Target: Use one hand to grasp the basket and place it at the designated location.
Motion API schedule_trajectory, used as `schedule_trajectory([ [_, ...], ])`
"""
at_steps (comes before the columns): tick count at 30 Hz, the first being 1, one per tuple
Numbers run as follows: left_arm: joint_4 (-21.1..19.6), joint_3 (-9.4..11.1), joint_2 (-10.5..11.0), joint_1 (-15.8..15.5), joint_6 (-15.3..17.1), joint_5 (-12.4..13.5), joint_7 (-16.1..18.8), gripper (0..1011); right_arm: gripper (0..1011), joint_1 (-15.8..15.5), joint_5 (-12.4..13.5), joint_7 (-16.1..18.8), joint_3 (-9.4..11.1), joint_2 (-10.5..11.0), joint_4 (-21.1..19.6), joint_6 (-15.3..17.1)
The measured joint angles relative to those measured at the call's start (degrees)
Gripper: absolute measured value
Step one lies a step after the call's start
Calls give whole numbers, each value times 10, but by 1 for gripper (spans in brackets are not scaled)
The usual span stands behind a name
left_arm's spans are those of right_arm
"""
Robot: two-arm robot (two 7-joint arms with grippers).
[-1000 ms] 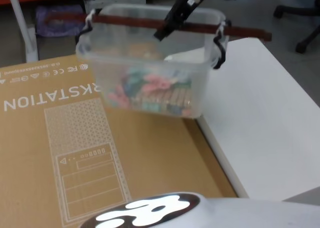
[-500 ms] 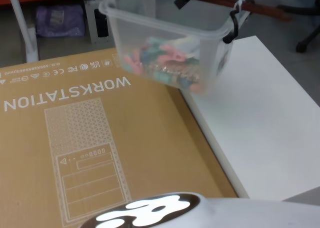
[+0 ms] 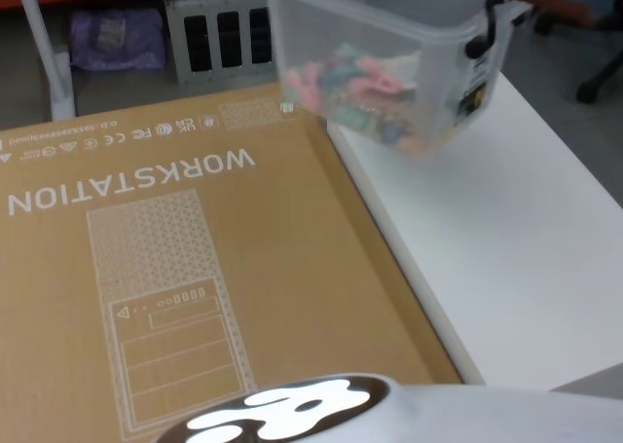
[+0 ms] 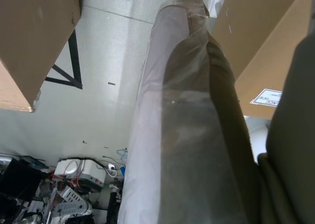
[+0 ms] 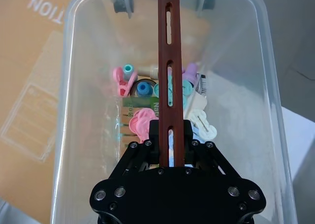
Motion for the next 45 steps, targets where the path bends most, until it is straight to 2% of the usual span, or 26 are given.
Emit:
schedule_trajectory([
  [5, 0, 0, 0, 0, 0, 0, 0, 0, 240, -1, -10, 2, 6, 8, 6, 16],
  [8, 0, 0, 0, 0, 0, 0, 0, 0, 240, -2, -18, 6, 9, 16, 13, 38],
  [13, 0, 0, 0, 0, 0, 0, 0, 0, 240, -4, -28, 9, 13, 20, 18, 49],
  [24, 0, 0, 0, 0, 0, 0, 0, 0, 240, -11, -45, 16, 21, 24, 22, 76],
  [38, 0, 0, 0, 0, 0, 0, 0, 0, 239, -14, -89, 34, 21, 24, 36, 154],
  [45, 0, 0, 0, 0, 0, 0, 0, 0, 240, -15, -104, 38, 25, 22, 39, 170],
])
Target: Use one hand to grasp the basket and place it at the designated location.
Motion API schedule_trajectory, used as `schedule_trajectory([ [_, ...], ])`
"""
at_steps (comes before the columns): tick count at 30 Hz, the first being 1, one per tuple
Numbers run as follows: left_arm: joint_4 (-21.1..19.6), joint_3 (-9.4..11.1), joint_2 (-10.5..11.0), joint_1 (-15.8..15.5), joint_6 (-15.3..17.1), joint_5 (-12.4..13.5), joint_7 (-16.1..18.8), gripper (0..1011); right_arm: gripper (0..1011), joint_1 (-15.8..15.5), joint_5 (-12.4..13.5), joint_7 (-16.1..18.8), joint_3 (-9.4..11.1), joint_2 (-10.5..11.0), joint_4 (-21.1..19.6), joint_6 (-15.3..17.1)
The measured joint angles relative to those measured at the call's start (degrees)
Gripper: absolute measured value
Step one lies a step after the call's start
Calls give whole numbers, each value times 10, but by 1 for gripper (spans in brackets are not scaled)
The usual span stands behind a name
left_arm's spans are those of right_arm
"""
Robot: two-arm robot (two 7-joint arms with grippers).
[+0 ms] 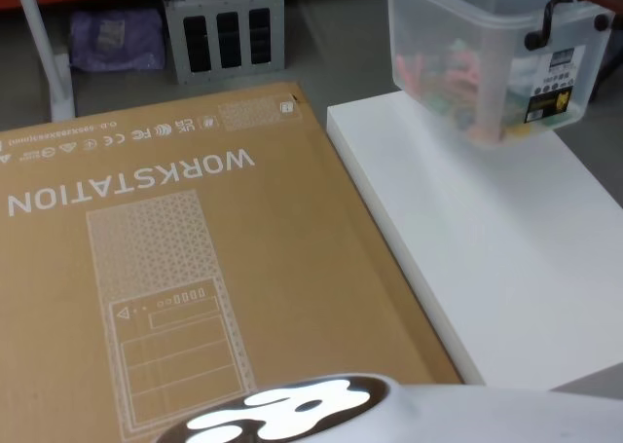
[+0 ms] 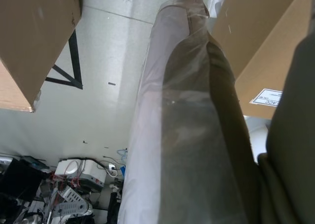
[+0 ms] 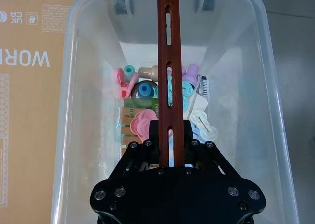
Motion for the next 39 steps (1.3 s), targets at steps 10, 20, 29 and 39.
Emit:
schedule_trajectory([
  [10, 0, 0, 0, 0, 0, 0, 0, 0, 240, -12, -12, 16, 6, 2, 0, 18],
  [20, 0, 0, 0, 0, 0, 0, 0, 0, 240, -23, -2, 28, 17, 0, 7, 8],
  [29, 0, 0, 0, 0, 0, 0, 0, 0, 240, -29, 4, 33, 21, -2, 13, 0],
  [39, 0, 0, 0, 0, 0, 0, 0, 0, 240, -38, -1, 46, 10, -6, 14, -1],
])
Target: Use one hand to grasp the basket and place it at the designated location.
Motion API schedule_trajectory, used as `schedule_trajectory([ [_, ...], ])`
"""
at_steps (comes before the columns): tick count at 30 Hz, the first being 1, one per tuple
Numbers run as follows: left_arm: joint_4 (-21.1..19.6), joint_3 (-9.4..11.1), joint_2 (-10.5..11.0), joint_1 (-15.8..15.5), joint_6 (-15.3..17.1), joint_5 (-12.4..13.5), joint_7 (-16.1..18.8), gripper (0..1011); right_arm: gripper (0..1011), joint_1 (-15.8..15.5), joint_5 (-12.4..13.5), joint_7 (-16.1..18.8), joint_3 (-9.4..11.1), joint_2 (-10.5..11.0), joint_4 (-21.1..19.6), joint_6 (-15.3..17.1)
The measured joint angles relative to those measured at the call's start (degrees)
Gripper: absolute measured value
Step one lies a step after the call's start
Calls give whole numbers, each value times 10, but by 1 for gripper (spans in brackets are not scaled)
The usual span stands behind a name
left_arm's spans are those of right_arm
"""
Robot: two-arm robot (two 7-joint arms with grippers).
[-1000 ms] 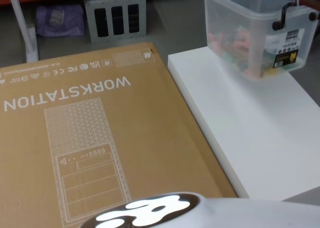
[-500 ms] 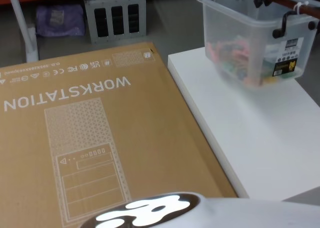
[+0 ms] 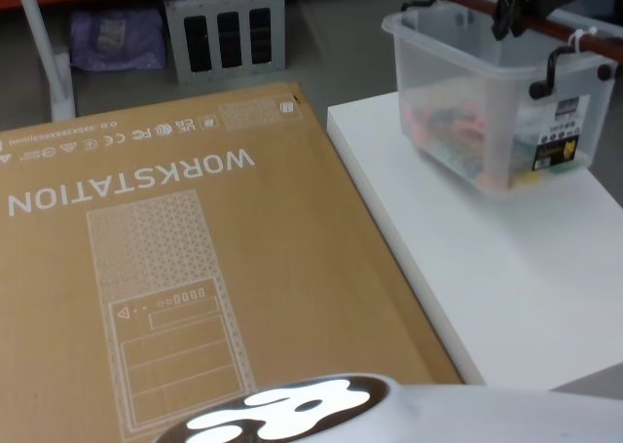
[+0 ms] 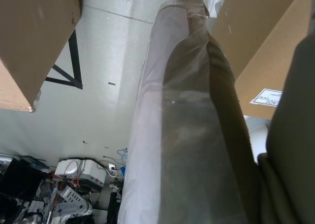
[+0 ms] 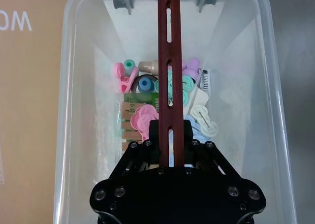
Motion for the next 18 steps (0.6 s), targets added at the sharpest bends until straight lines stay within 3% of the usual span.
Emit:
schedule_trajectory([
  [18, 0, 0, 0, 0, 0, 0, 0, 0, 240, -8, -6, 9, -9, -1, -2, 6],
])
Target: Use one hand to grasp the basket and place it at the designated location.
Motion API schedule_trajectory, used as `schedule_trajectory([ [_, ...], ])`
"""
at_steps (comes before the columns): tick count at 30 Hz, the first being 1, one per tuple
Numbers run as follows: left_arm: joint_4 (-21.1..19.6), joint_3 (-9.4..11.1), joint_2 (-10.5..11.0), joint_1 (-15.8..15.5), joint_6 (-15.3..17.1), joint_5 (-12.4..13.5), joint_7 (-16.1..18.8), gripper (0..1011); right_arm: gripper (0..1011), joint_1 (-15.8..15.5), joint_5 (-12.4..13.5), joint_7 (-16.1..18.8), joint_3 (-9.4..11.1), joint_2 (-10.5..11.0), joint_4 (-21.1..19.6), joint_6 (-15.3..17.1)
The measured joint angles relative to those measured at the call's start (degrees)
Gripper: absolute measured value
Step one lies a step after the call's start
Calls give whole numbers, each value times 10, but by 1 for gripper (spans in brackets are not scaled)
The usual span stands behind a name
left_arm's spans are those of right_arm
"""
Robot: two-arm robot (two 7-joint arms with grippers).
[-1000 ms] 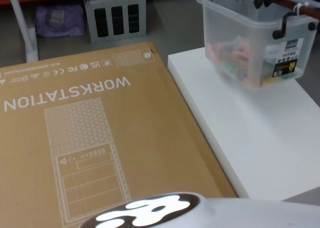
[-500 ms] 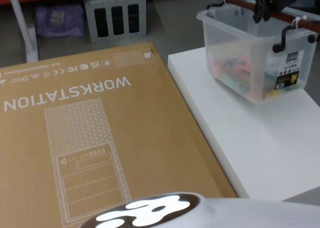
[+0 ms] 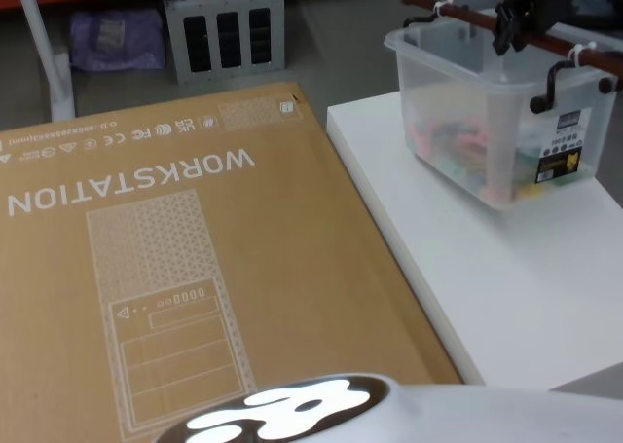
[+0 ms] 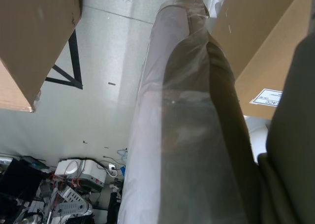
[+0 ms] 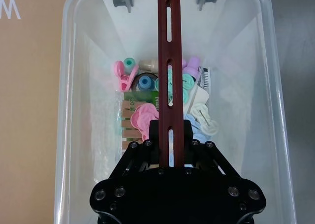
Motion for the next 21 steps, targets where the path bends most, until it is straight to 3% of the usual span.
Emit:
schedule_trajectory([
  [14, 0, 0, 0, 0, 0, 0, 0, 0, 247, 2, -1, 3, -1, -3, 6, 3],
  [20, 0, 0, 0, 0, 0, 0, 0, 0, 413, 2, 0, 2, -1, -3, 7, 3],
  [21, 0, 0, 0, 0, 0, 0, 0, 0, 478, 2, 0, 1, 0, -3, 7, 3],
])
